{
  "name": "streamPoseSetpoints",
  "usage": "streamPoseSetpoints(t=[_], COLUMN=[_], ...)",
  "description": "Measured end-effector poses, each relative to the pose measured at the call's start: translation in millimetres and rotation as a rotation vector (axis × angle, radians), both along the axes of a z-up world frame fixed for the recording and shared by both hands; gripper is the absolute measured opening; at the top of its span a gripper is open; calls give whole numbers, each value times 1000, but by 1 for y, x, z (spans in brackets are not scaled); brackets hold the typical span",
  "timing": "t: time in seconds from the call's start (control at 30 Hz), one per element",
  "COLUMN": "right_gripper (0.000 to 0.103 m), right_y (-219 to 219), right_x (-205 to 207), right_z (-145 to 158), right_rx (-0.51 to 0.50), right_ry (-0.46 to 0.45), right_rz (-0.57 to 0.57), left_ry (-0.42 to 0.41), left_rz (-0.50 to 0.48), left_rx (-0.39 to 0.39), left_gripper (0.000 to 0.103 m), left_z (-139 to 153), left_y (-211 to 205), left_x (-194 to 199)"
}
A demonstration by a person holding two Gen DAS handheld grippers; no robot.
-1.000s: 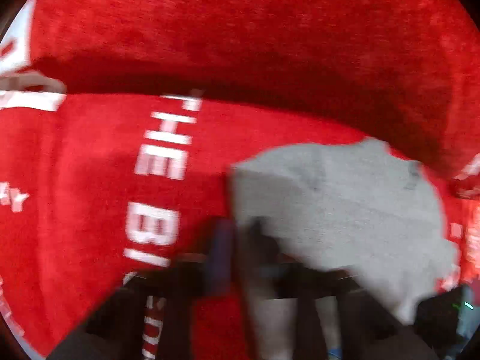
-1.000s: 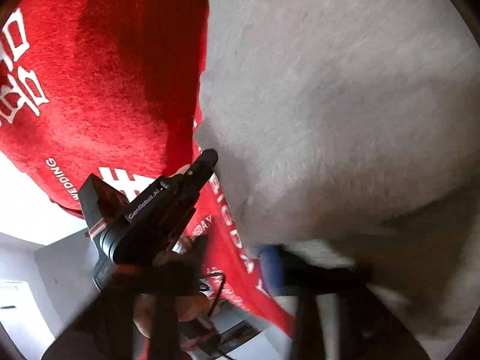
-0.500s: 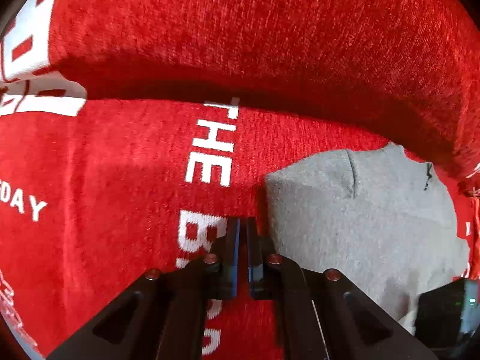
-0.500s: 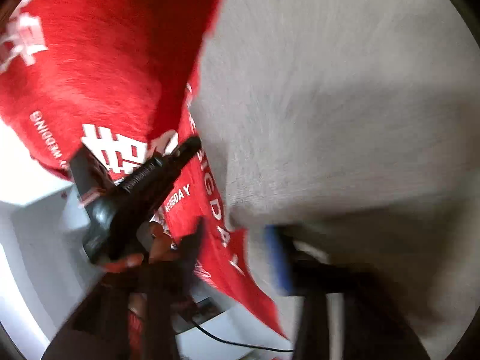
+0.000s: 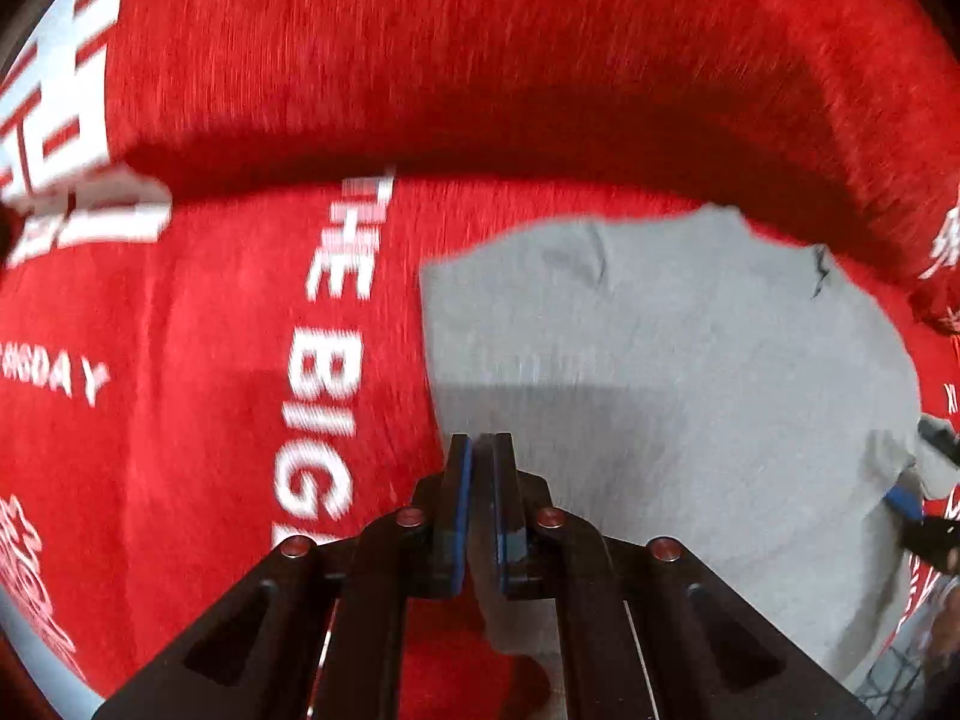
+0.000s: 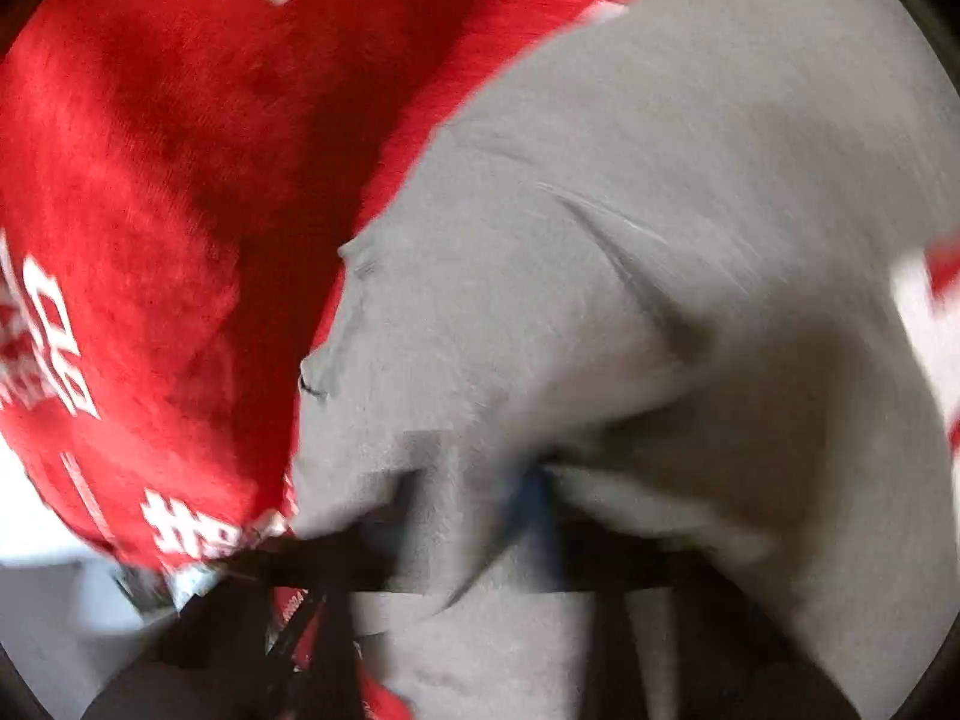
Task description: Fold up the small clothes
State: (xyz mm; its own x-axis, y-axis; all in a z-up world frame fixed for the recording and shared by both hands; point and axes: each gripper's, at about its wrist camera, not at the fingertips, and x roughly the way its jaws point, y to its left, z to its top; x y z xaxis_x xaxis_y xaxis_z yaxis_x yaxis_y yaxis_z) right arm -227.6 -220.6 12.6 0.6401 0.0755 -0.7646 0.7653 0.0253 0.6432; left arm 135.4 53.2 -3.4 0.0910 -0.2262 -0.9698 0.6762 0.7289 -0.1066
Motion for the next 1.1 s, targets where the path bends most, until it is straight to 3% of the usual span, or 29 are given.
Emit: streamPoseSetpoints(t=[0.13, 0.2, 0.33, 0.37, 0.43, 0.5, 0.6, 0.67, 0.73, 0.8, 0.93, 1.0, 1.1], right_gripper=[8, 8, 9, 9, 17, 18, 18, 19, 26, 45, 46, 46, 46], right_y=[-6, -6, -19, -20, -18, -14, -7, -1, 2, 7, 17, 24, 38], right_x=[25, 6, -8, -20, -36, -49, -55, -48, -43, -28, 11, 24, 31], right_z=[41, 35, -4, -7, -3, 2, 9, 13, 21, 23, 22, 12, 9], right_rx=[-277, -318, -214, -190, -198, -213, -196, -199, -217, -239, -280, -296, -367], right_ry=[42, 79, 237, 208, 246, 308, 300, 274, 234, 218, 198, 252, 328], right_rz=[234, 294, 265, 227, 201, 212, 232, 245, 271, 300, 381, 429, 515], left_ry=[-37, -44, -67, -69, -67, -67, -76, -66, -64, -58, -61, -70, -108], left_rz=[30, 33, 33, 34, 42, 52, 51, 48, 36, 7, -69, -75, -87], left_rx=[-12, -10, 1, 4, 12, 31, 40, 31, 10, -8, 23, 78, 51], left_gripper=[8, 8, 8, 8, 8, 8, 8, 8, 8, 8, 8, 8, 8], left_z=[-4, -3, -5, -4, 0, 5, 16, 23, 32, 37, 28, 13, 11], left_y=[9, 10, 6, 4, 6, 9, 16, 19, 18, 13, -2, -3, 5], left_x=[-10, -11, -16, -21, -24, -24, -28, -33, -41, -52, -75, -79, -84])
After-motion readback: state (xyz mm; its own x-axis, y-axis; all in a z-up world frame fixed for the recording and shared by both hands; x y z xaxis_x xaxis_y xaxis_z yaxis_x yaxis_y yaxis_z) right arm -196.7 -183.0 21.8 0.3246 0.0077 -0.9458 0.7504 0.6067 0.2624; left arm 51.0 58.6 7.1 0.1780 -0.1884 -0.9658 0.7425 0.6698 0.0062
